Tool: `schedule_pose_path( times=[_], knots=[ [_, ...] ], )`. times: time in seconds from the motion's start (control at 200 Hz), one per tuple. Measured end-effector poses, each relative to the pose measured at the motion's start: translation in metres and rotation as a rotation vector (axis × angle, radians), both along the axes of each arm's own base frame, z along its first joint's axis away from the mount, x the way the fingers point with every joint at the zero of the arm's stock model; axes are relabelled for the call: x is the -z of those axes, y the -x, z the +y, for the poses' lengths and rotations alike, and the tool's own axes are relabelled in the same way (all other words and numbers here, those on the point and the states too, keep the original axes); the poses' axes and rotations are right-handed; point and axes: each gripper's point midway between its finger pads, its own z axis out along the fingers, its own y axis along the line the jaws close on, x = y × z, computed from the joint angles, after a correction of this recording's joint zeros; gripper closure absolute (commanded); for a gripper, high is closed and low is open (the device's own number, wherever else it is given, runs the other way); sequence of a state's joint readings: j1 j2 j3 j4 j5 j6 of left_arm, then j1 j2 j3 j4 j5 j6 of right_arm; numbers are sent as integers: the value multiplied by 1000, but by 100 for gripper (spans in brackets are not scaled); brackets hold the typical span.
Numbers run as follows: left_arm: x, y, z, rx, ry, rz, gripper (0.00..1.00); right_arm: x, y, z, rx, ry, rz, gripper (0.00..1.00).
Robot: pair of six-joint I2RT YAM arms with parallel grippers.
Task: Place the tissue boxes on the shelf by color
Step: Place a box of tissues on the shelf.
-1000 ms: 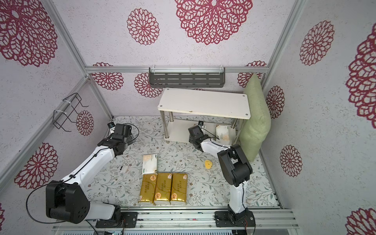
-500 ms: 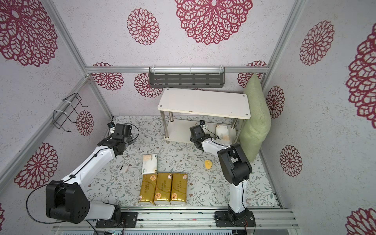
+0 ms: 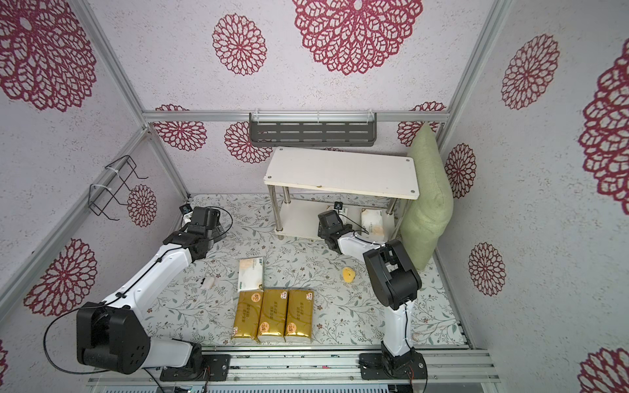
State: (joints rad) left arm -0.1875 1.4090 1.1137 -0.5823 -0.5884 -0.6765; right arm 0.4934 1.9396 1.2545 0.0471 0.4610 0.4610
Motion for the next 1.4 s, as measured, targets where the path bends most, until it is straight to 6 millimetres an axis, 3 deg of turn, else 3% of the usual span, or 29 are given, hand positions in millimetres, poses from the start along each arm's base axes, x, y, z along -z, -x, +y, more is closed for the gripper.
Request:
schedule_pose_path(
  times=[0.2,0.32,0.76,1.075,1.401],
  knots=[
    [-1,0,0,0,1,-2,3,1,0,0,-5,-3,-1,8],
    [-1,0,0,0,1,-3,3,1,0,0,-12,-3,2,1],
    [-4,1,0,-1,1,-10,3,0,-1,1,-16,-9,-1,1],
    [-4,1,0,-1,1,-10,3,-29,-2,2,-20,-48,-70,1],
    [-6,2,1,-1,2,-16,3,-36,-1,4,-30,-54,-80,1]
  ],
)
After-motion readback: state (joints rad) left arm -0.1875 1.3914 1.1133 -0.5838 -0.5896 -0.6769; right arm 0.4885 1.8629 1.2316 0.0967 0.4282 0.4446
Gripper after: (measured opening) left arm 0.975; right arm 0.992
